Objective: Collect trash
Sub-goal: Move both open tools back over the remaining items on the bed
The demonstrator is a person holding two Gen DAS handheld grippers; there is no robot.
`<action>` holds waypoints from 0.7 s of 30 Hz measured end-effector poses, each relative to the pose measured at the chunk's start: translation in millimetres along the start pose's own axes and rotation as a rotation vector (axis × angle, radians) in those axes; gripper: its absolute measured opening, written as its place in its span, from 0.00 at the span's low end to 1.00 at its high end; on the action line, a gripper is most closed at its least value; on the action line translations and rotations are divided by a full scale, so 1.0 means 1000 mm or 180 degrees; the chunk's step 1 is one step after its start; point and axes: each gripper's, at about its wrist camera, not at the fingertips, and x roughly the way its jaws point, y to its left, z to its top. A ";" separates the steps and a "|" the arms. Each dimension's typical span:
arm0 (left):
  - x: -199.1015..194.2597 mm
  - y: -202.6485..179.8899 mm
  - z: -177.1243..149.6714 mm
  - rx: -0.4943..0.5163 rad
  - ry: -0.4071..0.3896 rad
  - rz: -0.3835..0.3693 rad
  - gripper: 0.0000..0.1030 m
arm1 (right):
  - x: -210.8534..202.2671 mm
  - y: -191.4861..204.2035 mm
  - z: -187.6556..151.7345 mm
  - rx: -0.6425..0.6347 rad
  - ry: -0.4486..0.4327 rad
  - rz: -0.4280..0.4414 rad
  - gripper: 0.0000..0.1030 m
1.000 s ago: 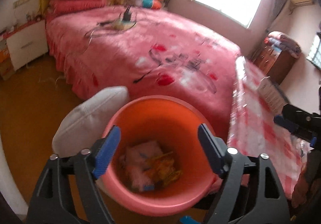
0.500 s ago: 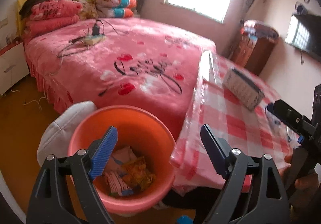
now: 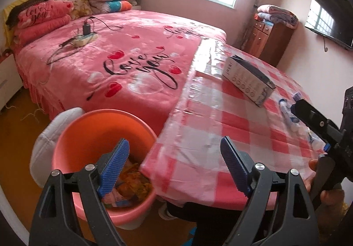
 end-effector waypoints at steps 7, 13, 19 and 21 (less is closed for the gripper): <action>0.013 -0.027 -0.001 0.0049 0.0177 -0.0070 0.83 | -0.012 -0.023 0.003 0.0022 -0.0029 -0.0204 0.95; 0.018 -0.054 -0.003 0.0200 0.0232 -0.0166 0.83 | -0.024 -0.038 0.003 -0.0004 -0.0114 -0.0292 0.95; 0.023 -0.077 -0.003 0.0329 0.0228 -0.0204 0.83 | -0.039 -0.054 0.005 0.0060 -0.0214 -0.0365 0.95; 0.025 -0.084 -0.002 0.0360 0.0241 -0.0207 0.83 | -0.043 -0.060 0.006 0.0095 -0.0228 -0.0398 0.95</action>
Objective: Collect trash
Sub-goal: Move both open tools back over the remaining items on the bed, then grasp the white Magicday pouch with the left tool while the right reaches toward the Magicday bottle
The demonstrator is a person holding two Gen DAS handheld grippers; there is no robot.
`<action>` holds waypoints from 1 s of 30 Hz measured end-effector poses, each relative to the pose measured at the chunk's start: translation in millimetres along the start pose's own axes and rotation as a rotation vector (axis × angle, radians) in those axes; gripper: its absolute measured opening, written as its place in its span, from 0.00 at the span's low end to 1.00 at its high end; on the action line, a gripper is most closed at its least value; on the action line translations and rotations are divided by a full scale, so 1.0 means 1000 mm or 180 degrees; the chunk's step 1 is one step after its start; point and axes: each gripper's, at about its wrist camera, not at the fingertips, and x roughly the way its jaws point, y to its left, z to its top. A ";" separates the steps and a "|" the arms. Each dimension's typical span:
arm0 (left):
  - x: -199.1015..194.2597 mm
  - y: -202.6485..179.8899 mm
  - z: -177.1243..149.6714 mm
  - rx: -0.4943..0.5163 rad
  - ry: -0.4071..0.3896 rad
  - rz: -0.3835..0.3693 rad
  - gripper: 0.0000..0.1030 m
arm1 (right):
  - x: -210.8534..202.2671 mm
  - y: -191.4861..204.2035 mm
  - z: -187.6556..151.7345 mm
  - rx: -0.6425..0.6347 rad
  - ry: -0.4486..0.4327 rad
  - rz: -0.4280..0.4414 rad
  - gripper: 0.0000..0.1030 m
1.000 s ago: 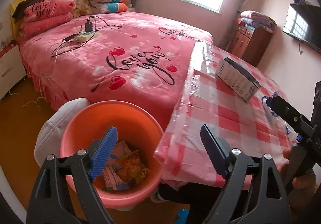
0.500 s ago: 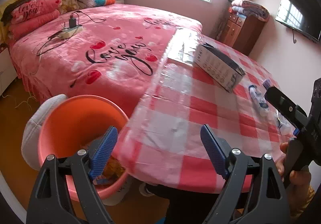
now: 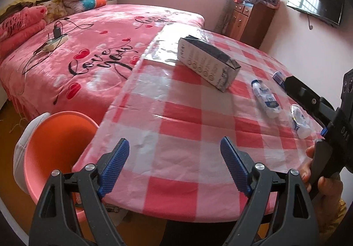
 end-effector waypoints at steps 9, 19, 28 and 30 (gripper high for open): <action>0.016 -0.032 0.002 0.0176 0.0099 -0.0050 0.83 | -0.011 -0.016 0.001 -0.0044 0.0006 -0.0343 0.95; 0.026 -0.069 0.010 0.0370 0.0129 -0.0205 0.83 | -0.031 -0.047 0.006 0.0257 -0.0042 -0.0567 0.95; 0.037 -0.100 0.023 0.0451 0.0180 -0.0368 0.83 | -0.056 -0.104 0.007 0.0886 -0.0096 -0.0991 0.95; 0.042 -0.106 0.028 0.0425 0.0217 -0.0425 0.83 | -0.058 -0.114 0.006 0.0972 -0.0080 -0.1040 0.95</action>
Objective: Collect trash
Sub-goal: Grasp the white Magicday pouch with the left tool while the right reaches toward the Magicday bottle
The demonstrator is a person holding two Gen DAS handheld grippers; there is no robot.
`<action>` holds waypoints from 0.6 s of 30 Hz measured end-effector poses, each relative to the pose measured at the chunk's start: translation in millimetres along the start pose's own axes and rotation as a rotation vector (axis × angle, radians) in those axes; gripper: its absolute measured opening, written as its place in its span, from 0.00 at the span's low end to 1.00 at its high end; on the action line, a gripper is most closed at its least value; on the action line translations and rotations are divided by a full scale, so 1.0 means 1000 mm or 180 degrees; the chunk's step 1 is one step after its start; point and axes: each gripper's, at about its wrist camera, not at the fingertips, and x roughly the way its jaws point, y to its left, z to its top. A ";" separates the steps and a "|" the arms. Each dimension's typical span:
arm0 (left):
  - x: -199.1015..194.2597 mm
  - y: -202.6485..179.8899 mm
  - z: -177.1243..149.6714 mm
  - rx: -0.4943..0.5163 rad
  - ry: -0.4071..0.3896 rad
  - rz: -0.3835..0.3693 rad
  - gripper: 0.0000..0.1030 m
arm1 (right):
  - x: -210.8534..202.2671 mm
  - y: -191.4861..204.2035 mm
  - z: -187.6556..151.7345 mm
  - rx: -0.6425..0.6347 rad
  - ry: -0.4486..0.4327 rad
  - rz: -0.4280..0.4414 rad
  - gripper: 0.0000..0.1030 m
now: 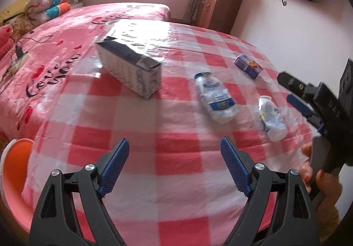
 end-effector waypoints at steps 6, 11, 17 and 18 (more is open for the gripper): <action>0.018 -0.023 0.023 -0.0074 0.0039 -0.0224 0.83 | 0.004 -0.021 -0.001 0.0117 0.0063 -0.0100 0.95; 0.040 -0.041 0.039 0.0038 0.0080 -0.0186 0.83 | 0.007 -0.029 -0.004 0.0164 0.0134 -0.0095 0.94; 0.069 -0.054 0.052 0.0048 0.0152 -0.0149 0.83 | 0.010 -0.039 -0.003 0.0269 0.0178 -0.0048 0.75; 0.073 -0.057 0.054 0.0060 0.0152 -0.0131 0.83 | 0.010 -0.043 -0.002 0.0304 0.0178 -0.0055 0.75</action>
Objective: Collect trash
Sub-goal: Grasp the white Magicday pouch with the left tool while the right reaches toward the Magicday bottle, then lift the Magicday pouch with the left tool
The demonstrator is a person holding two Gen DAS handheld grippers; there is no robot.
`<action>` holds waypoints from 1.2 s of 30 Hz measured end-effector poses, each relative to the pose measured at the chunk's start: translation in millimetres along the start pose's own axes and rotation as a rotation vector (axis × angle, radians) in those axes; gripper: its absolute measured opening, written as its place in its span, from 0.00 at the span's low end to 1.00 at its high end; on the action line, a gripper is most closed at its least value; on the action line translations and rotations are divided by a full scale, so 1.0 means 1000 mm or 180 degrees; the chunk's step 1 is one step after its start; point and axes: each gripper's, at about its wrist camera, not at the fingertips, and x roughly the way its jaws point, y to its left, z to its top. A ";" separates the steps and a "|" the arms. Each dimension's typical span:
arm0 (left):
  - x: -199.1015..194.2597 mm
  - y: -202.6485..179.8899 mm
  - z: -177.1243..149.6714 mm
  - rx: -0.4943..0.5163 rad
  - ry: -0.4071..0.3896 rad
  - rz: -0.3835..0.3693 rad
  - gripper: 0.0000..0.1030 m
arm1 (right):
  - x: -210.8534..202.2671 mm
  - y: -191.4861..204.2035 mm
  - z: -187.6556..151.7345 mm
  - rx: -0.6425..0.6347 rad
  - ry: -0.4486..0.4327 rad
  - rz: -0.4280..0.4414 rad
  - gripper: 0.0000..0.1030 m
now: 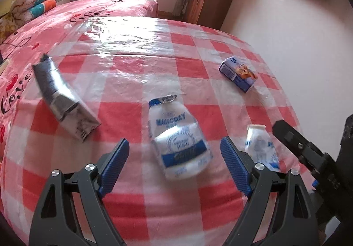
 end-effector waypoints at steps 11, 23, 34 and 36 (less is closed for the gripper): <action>0.035 -0.014 0.013 0.0090 0.0053 0.0345 0.71 | 0.004 -0.024 0.008 0.0186 0.0045 0.0115 0.79; 0.031 -0.014 0.008 0.0114 -0.0026 0.0413 0.60 | 0.011 -0.019 0.009 0.0107 0.0120 0.0164 0.86; -0.003 0.009 -0.014 -0.0036 -0.0055 0.0173 0.60 | 0.019 0.012 0.004 -0.0187 0.0146 0.0232 0.86; -0.010 0.017 -0.021 -0.0081 -0.0043 0.0132 0.60 | 0.020 0.021 0.002 -0.0281 0.0163 0.0284 0.86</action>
